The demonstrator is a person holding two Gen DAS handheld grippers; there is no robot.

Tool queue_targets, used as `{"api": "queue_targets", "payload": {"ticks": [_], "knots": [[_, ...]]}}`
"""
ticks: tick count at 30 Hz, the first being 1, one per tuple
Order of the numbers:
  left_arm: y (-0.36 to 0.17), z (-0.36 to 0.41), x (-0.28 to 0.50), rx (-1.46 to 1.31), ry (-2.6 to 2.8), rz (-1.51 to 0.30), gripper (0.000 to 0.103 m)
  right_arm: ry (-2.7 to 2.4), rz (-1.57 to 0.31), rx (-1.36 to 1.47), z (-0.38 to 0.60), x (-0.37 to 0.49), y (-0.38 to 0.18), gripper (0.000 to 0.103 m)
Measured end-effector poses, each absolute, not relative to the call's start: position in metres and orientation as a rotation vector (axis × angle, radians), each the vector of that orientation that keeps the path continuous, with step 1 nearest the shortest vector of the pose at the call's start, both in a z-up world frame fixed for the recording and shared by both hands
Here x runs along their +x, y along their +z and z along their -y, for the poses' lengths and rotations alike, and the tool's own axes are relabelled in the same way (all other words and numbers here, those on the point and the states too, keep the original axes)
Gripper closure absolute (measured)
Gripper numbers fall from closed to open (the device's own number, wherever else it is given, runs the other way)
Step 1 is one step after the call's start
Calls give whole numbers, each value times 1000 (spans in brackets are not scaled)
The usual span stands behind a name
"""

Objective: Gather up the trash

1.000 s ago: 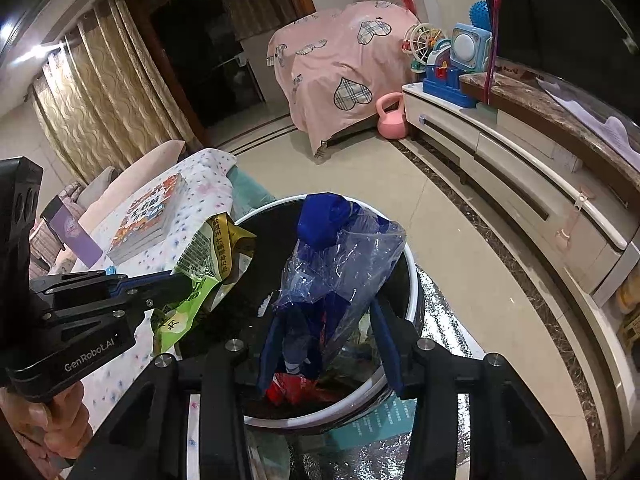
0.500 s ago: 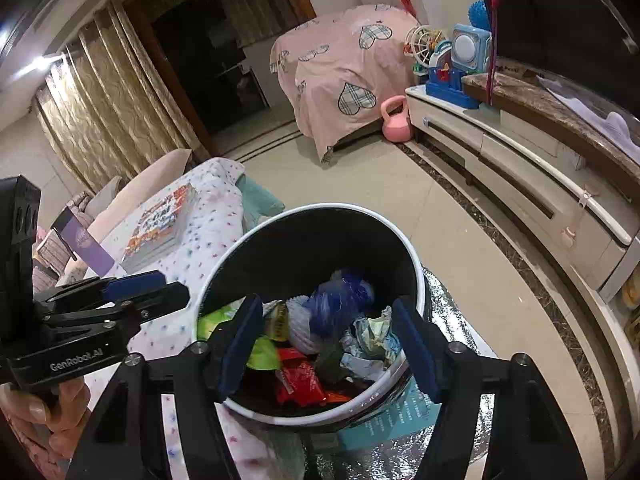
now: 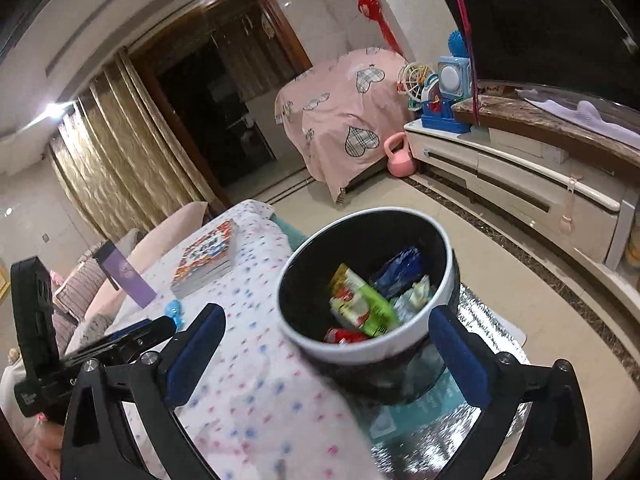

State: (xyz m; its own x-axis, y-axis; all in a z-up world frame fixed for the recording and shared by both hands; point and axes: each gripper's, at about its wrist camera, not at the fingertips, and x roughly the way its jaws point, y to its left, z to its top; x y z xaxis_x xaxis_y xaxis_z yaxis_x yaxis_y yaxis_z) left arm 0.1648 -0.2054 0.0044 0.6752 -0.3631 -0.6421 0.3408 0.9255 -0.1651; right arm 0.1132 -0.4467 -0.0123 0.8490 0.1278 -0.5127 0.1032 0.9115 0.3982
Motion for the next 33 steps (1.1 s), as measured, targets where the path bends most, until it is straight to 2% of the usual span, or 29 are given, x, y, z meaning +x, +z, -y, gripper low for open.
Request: {"api": "queue_targets", "payload": {"ticks": [6, 8, 10, 16, 33], "knots": [[7, 172, 120, -41, -349, -614, 22, -15, -510, 360, 407, 82, -10, 0], [11, 164, 105, -34, -322, -554, 16, -36, -472, 316, 394, 71, -5, 0], [16, 157, 93, -33, -285, -486, 0, -71, -403, 260, 384, 60, 5, 0], [19, 141, 65, -6, -206, -347, 0, -134, -239, 107, 355, 32, 23, 0], [1, 124, 63, 14, -121, -382, 0, -144, -238, 106, 345, 26, -3, 0]]}}
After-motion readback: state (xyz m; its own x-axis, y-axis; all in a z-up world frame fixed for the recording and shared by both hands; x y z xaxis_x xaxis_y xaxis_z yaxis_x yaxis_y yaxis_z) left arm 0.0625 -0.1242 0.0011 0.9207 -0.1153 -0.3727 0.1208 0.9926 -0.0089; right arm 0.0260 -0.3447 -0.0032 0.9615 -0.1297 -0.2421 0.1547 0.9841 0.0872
